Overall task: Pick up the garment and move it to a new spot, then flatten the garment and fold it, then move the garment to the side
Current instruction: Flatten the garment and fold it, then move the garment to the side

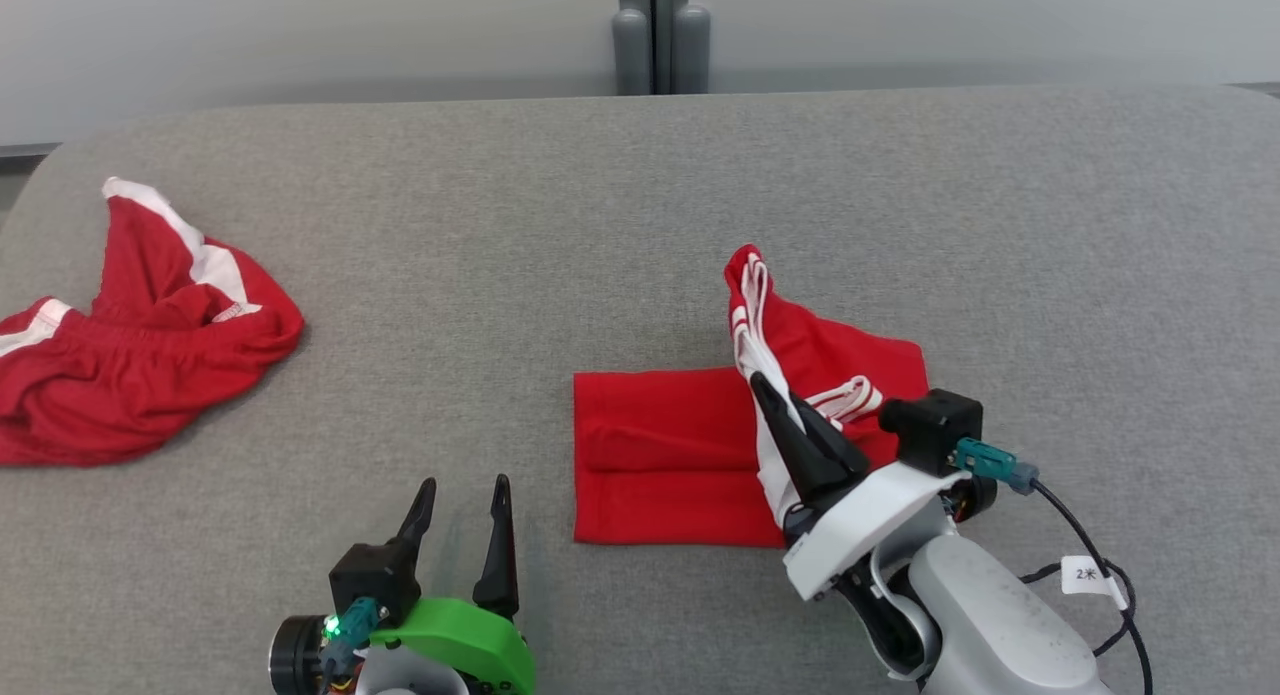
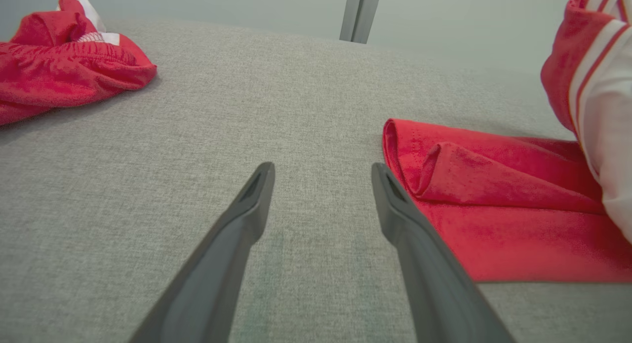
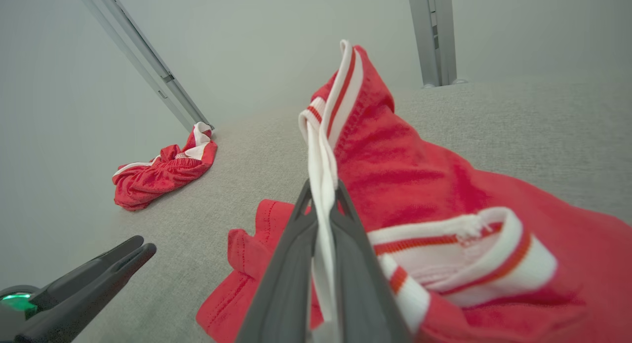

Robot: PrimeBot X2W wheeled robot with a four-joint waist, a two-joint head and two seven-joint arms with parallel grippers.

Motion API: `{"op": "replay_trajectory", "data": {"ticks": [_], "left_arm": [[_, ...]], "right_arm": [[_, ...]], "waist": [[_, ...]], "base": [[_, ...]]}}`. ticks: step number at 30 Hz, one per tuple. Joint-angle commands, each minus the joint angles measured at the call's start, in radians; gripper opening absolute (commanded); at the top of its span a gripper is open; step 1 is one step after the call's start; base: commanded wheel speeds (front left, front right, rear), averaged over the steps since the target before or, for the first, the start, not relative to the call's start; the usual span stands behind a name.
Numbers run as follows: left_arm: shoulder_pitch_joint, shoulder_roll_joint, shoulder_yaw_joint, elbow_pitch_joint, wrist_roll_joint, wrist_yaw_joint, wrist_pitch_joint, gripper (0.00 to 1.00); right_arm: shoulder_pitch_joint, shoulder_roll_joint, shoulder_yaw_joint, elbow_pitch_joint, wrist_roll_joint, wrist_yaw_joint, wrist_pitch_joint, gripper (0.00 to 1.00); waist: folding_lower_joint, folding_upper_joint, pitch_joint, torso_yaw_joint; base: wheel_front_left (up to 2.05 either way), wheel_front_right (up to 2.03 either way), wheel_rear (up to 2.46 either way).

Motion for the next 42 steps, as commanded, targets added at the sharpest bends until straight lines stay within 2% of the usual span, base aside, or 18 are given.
{"op": "replay_trajectory", "data": {"ticks": [1, 7, 8, 9, 10, 15, 24, 28, 34, 42], "left_arm": [[0.013, 0.005, -0.003, 0.002, -0.003, 0.005, 0.001, 1.00], [0.025, 0.005, -0.018, 0.003, -0.011, 0.008, 0.001, 1.00], [0.026, 0.005, -0.017, 0.003, -0.011, 0.009, 0.001, 1.00], [0.026, 0.005, -0.016, 0.001, -0.010, 0.011, 0.001, 1.00], [0.025, 0.005, -0.014, 0.000, -0.010, 0.012, 0.001, 1.00], [0.028, 0.005, 0.013, -0.002, 0.008, 0.015, 0.001, 1.00], [0.020, 0.005, 0.073, -0.017, 0.064, 0.007, 0.001, 1.00], [0.025, 0.005, 0.091, -0.029, 0.093, 0.006, 0.001, 1.00], [0.054, 0.005, 0.112, -0.045, 0.123, 0.003, 0.001, 1.00], [0.092, 0.005, 0.117, -0.067, 0.150, 0.005, 0.001, 1.00]], "right_arm": [[-0.017, -0.001, 0.031, 0.010, 0.024, -0.001, -0.002, 0.00], [-0.060, -0.001, 0.137, 0.052, 0.105, -0.001, -0.004, 0.00], [-0.066, -0.001, 0.148, 0.057, 0.115, -0.001, -0.004, 0.36], [-0.077, -0.001, 0.152, 0.054, 0.126, -0.001, -0.004, 0.94], [-0.082, -0.001, 0.151, 0.051, 0.131, -0.001, -0.004, 1.00], [-0.076, -0.003, 0.065, 0.040, 0.070, -0.001, -0.004, 1.00], [0.026, -0.001, -0.275, 0.016, -0.214, -0.001, -0.003, 1.00], [0.086, -0.001, -0.376, 0.003, -0.308, -0.001, -0.003, 1.00], [0.158, 0.000, -0.444, 0.013, -0.395, -0.001, -0.003, 1.00], [0.218, -0.001, -0.458, 0.035, -0.409, -0.001, -0.003, 1.00]], "waist": [[0.0000, 0.0000, -0.006, 0.060], [0.0000, 0.0000, -0.012, 0.114], [0.0000, 0.0000, -0.012, 0.116], [0.0000, 0.0000, -0.013, 0.118], [0.0000, 0.0000, -0.014, 0.118], [0.0000, 0.0000, -0.022, 0.077], [0.0000, 0.0000, -0.042, -0.058], [0.0000, 0.0000, -0.050, -0.104], [0.0000, 0.0000, -0.064, -0.146], [0.0000, 0.0000, -0.073, -0.149]], "base": [[0.00, 0.00, 0.00], [0.00, 0.00, 0.00], [0.00, 0.00, 0.00], [0.00, 0.00, 0.00], [0.00, 0.00, 0.00], [0.00, 0.00, 0.00], [0.00, 0.00, 0.00], [0.00, 0.00, 0.00], [0.00, 0.00, 0.00], [0.00, 0.00, 0.00]]}}
